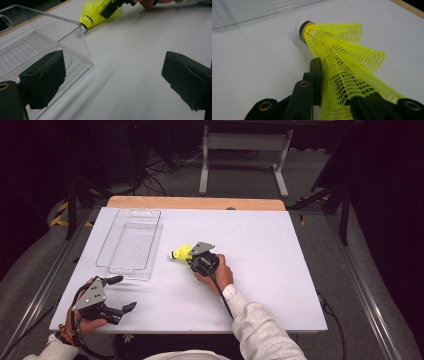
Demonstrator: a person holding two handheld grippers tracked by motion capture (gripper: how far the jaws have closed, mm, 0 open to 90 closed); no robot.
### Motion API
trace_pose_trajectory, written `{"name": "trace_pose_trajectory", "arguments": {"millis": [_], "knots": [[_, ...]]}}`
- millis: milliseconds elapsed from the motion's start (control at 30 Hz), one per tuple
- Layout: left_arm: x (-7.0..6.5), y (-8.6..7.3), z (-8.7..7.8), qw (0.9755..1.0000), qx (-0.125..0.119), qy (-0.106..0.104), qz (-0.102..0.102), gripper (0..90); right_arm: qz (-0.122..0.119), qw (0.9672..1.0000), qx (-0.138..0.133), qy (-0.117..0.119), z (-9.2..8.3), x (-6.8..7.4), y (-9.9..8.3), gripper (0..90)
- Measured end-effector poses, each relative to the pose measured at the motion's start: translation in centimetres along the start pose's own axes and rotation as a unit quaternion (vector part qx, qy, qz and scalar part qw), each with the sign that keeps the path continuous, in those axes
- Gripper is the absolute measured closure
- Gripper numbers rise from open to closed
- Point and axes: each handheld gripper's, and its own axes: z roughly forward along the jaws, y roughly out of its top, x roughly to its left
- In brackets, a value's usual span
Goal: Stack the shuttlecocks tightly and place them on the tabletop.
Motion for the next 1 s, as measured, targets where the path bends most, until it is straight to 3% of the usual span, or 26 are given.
{"name": "trace_pose_trajectory", "arguments": {"millis": [1000], "knots": [[0.0, 0.0, 0.0, 1.0000, 0.001, 0.000, -0.001, 6.4, -0.012, 0.9996, -0.023, 0.010, -1.4, 0.1, -0.3, 83.0]]}}
